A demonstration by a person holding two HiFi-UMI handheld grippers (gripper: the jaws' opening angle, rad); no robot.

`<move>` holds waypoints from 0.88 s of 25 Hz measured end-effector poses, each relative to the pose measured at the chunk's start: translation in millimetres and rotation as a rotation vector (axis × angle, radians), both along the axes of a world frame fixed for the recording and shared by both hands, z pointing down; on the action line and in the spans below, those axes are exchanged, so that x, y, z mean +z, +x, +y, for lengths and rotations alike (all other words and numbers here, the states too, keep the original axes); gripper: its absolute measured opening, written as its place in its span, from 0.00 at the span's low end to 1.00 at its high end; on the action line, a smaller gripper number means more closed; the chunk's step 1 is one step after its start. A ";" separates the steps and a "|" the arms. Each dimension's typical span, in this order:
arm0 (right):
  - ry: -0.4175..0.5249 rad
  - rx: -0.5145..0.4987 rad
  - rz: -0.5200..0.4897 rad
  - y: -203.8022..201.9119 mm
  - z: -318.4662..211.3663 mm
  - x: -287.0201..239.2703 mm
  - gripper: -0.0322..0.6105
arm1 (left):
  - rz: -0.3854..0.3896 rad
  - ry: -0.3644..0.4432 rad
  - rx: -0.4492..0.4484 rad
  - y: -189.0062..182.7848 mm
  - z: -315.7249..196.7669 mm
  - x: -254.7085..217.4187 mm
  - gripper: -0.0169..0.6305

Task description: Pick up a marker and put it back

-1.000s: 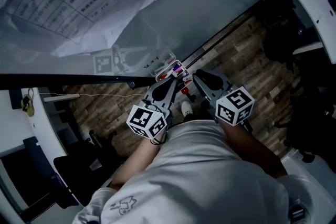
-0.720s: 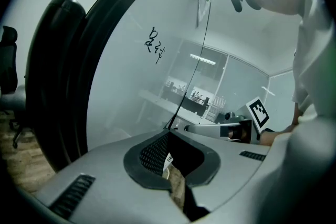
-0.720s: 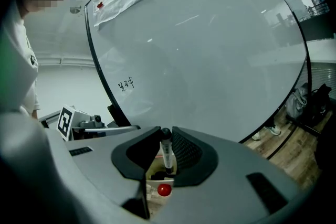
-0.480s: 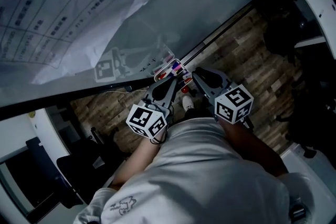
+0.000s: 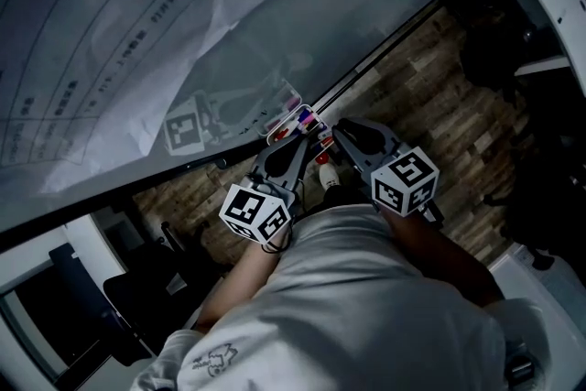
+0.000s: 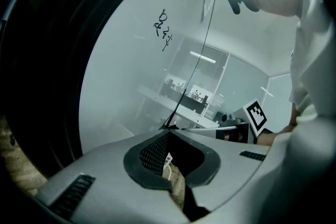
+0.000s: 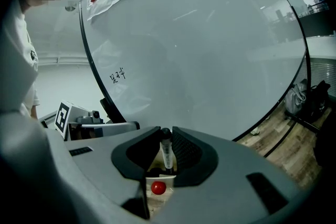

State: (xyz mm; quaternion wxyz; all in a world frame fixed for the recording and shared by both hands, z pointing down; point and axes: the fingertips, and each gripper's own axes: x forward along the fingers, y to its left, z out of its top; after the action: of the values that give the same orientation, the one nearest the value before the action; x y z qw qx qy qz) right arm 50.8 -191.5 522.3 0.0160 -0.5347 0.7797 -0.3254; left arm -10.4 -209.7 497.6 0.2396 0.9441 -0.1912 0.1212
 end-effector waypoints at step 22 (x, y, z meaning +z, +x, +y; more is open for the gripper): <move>-0.013 -0.020 0.021 -1.0 -5.1 10.8 0.17 | -0.018 -0.023 -0.005 -0.8 -4.4 11.7 0.03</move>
State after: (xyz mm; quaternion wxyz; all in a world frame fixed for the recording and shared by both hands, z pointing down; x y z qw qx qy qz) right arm 49.8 -196.6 533.2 0.0013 -0.5304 0.7829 -0.3251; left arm -11.2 -214.1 509.4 0.2491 0.9397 -0.1940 0.1312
